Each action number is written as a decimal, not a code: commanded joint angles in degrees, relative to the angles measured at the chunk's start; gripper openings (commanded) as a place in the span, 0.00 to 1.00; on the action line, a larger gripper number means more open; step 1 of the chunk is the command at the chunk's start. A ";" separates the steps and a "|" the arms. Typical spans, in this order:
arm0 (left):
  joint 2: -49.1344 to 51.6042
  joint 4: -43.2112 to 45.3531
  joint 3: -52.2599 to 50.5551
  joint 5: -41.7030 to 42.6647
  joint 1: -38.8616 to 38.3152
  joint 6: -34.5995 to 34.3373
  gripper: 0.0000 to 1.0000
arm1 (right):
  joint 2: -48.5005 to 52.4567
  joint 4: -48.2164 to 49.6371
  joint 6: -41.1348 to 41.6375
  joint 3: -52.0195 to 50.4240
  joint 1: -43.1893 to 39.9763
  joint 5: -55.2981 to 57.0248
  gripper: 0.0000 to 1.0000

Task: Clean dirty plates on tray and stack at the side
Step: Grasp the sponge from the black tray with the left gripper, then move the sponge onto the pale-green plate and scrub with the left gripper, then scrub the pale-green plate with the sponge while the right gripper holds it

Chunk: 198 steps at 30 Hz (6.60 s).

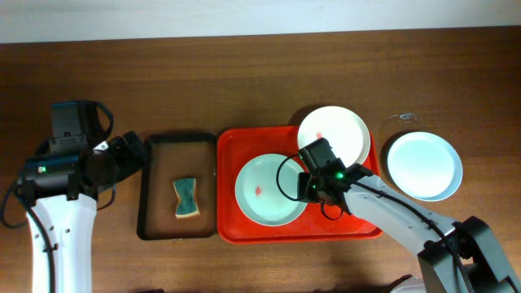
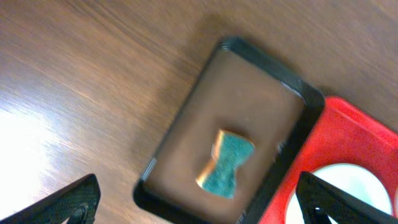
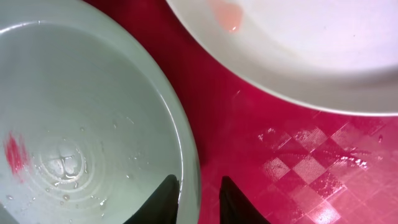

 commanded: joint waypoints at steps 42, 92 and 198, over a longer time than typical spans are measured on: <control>25.99 24.90 -23.89 6.62 -15.08 8.33 0.21 | 0.42 -0.09 -0.35 0.55 0.00 0.72 0.29; 24.50 16.24 -9.84 4.22 -18.56 16.46 0.00 | 2.21 1.88 -3.08 0.55 -0.04 -3.41 0.28; 32.28 23.67 -10.21 8.26 -34.69 6.95 0.00 | 2.99 5.33 -10.36 1.18 0.11 -11.37 0.04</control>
